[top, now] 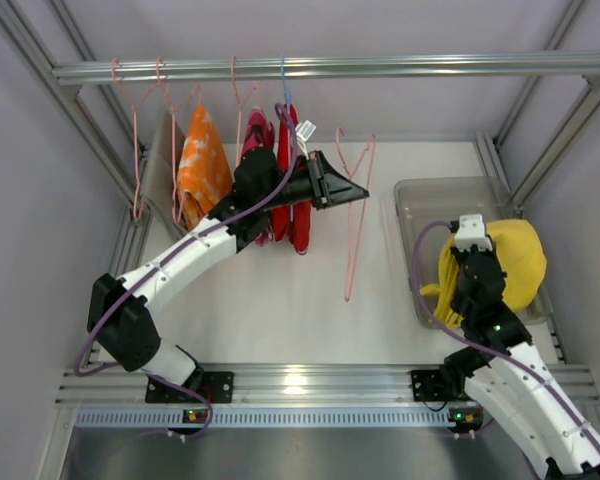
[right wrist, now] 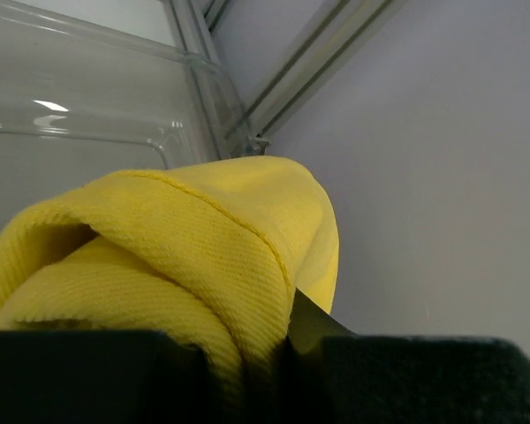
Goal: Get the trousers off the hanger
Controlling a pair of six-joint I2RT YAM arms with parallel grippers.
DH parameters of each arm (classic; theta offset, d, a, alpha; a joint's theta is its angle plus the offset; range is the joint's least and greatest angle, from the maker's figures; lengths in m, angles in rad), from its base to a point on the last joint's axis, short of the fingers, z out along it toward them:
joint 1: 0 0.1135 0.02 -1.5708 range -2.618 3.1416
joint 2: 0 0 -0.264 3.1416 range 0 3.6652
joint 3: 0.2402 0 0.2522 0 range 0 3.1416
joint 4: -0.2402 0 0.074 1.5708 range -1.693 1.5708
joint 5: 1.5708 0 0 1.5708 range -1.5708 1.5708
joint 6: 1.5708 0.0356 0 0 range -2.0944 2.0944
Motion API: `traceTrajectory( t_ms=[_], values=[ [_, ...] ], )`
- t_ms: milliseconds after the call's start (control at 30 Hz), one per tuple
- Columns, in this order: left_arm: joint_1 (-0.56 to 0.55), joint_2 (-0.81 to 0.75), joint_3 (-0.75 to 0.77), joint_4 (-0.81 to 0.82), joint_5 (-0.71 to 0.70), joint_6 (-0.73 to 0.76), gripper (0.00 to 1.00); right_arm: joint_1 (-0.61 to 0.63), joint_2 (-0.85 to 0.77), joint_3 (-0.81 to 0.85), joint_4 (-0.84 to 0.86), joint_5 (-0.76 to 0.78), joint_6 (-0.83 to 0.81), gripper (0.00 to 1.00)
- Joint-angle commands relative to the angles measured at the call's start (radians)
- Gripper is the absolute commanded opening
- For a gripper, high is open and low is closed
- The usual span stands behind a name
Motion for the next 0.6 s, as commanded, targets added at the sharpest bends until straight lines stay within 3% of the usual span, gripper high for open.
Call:
traceTrajectory(
  t_ms=[0, 233, 367, 467, 567],
  values=[
    [0.017, -0.045, 0.021, 0.043, 0.009, -0.015, 0.00, -0.008, 0.096, 0.017, 0.301, 0.020, -0.012, 0.00],
    [0.028, -0.027, 0.017, 0.090, 0.020, -0.061, 0.00, -0.048, 0.343, 0.052, 0.517, -0.150, 0.020, 0.19],
    [0.028, -0.008, 0.034, 0.107, 0.029, -0.067, 0.00, -0.132, 0.539, 0.110, 0.611, -0.222, 0.057, 0.49],
    [0.028, 0.002, 0.049, 0.121, 0.046, -0.062, 0.00, -0.207, 0.598, 0.185, 0.556, -0.308, 0.115, 0.70],
    [0.026, 0.006, 0.064, 0.103, 0.055, -0.035, 0.00, -0.260, 0.532, 0.262, 0.360, -0.451, 0.193, 0.81]
  ],
)
